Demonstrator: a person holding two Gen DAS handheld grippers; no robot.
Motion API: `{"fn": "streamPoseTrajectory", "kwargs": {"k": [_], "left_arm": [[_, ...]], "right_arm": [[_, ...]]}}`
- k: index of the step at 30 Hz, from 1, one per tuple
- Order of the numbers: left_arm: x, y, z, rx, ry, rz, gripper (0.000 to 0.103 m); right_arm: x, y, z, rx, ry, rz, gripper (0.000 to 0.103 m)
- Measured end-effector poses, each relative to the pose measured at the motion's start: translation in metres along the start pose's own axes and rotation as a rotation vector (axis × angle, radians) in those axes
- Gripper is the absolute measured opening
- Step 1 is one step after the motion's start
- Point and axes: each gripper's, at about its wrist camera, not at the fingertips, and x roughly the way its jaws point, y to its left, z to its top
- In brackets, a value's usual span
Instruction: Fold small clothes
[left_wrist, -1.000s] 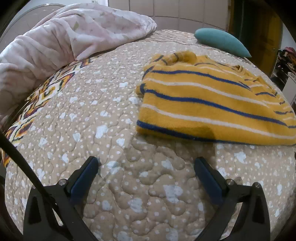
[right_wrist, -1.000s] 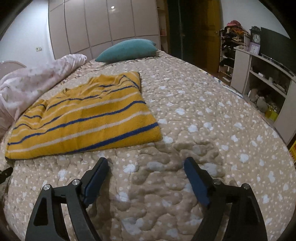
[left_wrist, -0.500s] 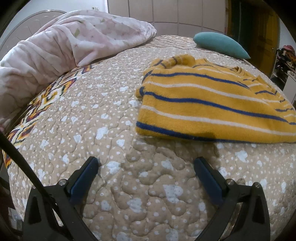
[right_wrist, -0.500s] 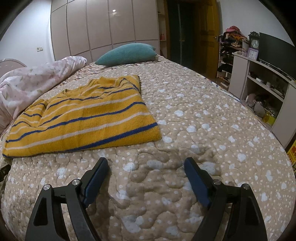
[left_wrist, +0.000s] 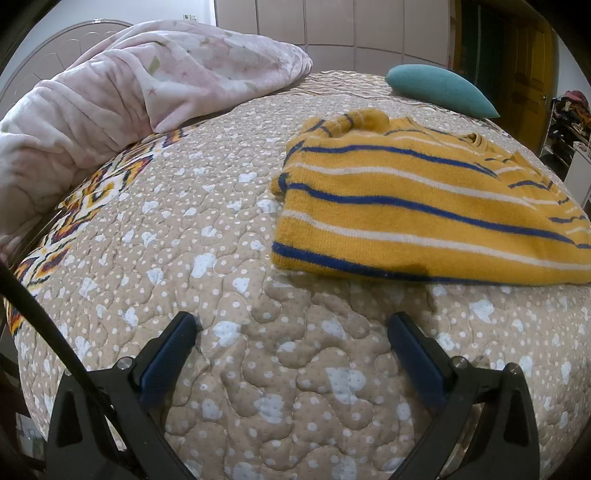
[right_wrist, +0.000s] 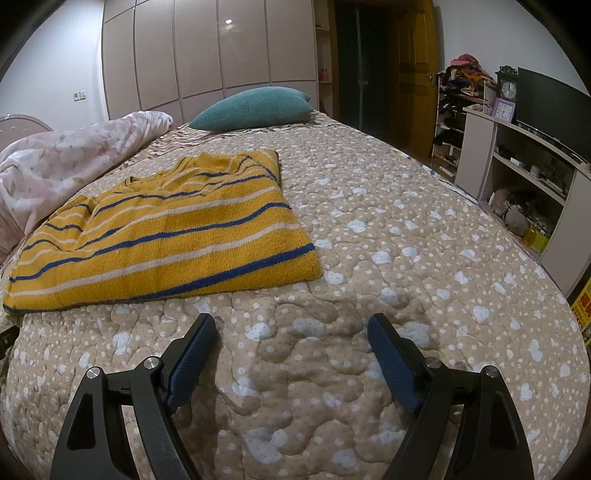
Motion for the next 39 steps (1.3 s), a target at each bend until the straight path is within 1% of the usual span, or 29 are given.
{"fn": "streamPoseTrajectory", "kwargs": {"k": [33,36,39], "left_arm": [[-0.001,0.001,-0.002,0.0,-0.01,-0.004,0.103],[-0.001,0.002,0.002,0.004,0.018,-0.02,0.103],[-0.001,0.005,0.007,0.006,0.042,-0.047,0.103]], "right_arm": [[-0.002,-0.002,0.001,-0.014,-0.018,-0.003,0.088],[0.0,-0.002,0.003,-0.016,0.0,-0.012,0.088],[0.003,-0.001,0.01,-0.015,0.051,-0.004,0.089]]}}
